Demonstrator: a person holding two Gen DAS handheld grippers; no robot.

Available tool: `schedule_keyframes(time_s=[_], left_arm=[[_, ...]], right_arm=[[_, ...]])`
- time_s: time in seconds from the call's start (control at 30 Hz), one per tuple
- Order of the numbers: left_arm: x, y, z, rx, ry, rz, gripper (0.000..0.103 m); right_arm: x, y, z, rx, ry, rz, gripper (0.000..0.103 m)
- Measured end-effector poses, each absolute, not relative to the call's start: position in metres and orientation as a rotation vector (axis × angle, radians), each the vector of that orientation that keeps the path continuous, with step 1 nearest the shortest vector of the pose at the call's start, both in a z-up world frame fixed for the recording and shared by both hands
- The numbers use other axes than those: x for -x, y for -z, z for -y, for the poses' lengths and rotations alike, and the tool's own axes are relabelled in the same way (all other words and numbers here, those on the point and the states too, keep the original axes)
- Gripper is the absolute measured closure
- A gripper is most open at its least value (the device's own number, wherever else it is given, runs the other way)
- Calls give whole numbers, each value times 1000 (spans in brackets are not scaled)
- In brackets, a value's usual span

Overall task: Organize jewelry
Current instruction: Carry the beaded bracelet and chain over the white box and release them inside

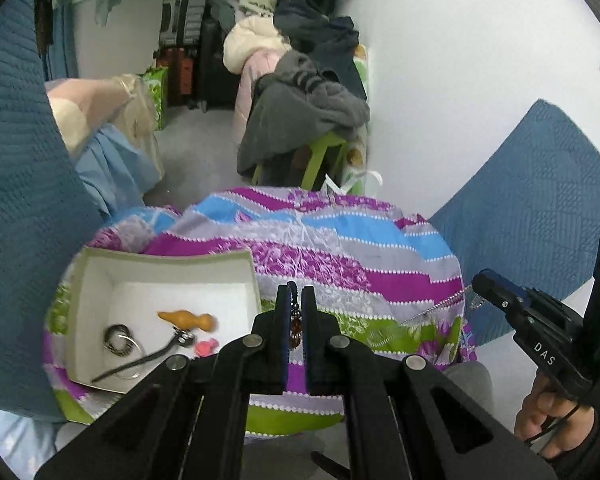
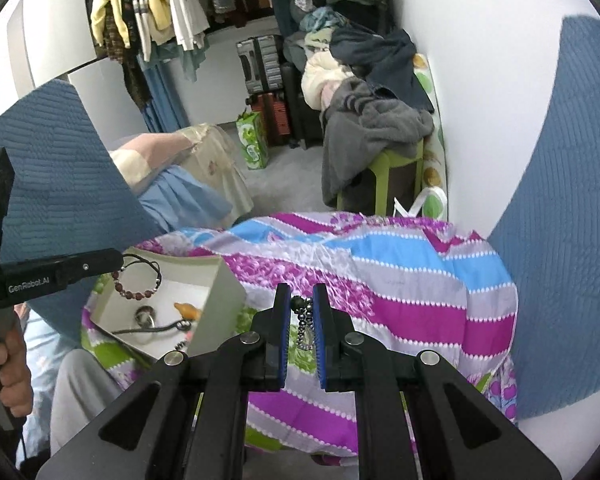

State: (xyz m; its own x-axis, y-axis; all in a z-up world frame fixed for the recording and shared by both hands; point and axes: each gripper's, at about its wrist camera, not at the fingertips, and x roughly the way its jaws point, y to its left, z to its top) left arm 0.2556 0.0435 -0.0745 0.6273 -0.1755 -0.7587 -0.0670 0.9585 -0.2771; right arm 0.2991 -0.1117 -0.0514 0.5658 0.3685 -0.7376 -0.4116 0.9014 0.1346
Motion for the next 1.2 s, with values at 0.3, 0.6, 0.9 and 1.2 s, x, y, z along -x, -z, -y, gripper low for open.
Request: schedule_keyframes(time_s=[0.3, 0.6, 0.9, 1.2], left_arm=[[-249, 41, -93, 296, 53, -841, 100], [-243, 47, -150, 351, 20, -839, 100], [-238, 78, -180, 379, -13, -875, 100], [-243, 142, -190, 398, -25, -949, 100]], right_arm=[[-319, 9, 61, 91, -442, -816, 94], [-318, -12, 0, 119, -543, -815, 94], [-319, 17, -49, 94, -652, -893, 94], [-323, 95, -77, 113, -656, -1030, 94]])
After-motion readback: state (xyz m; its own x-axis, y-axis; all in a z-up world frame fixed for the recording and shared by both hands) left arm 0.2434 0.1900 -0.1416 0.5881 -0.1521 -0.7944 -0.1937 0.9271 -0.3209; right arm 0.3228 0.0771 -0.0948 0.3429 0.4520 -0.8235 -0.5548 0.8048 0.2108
